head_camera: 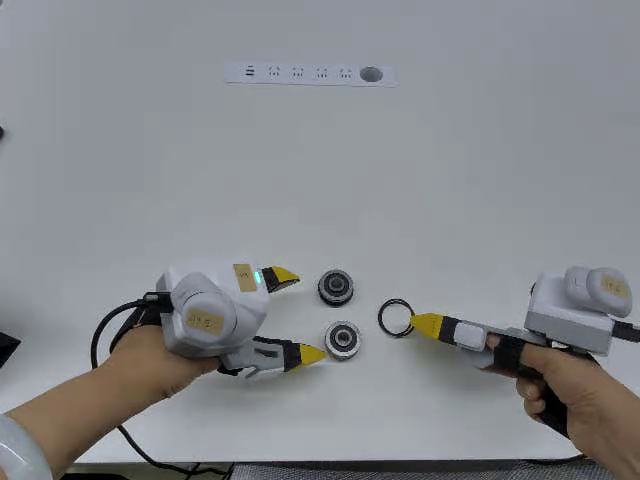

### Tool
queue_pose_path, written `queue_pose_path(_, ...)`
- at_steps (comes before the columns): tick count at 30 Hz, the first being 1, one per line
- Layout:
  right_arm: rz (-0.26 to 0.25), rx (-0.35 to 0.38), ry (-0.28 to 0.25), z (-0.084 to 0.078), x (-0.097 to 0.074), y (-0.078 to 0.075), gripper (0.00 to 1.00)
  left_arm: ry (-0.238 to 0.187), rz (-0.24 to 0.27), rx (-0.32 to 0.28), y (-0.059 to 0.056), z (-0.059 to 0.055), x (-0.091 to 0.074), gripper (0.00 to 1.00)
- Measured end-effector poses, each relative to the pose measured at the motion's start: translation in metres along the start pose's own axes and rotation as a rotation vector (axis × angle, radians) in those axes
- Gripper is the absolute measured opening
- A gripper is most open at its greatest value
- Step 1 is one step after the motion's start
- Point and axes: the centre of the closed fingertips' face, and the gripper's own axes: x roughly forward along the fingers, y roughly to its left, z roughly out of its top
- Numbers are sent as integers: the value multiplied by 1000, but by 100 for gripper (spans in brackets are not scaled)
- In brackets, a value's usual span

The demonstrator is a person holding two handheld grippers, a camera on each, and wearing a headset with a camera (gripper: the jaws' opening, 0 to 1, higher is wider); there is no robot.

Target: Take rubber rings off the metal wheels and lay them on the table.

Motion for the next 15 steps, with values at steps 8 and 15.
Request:
queue_pose_path(8, -40, -68, 16, 2, 2, -6, 6, 3, 1, -1, 1, -1, -1, 57)
queue_pose_path(15, -63, -149, 41, -2, -1, -8, 10, 1, 0, -3, 1, 0, 0, 57)
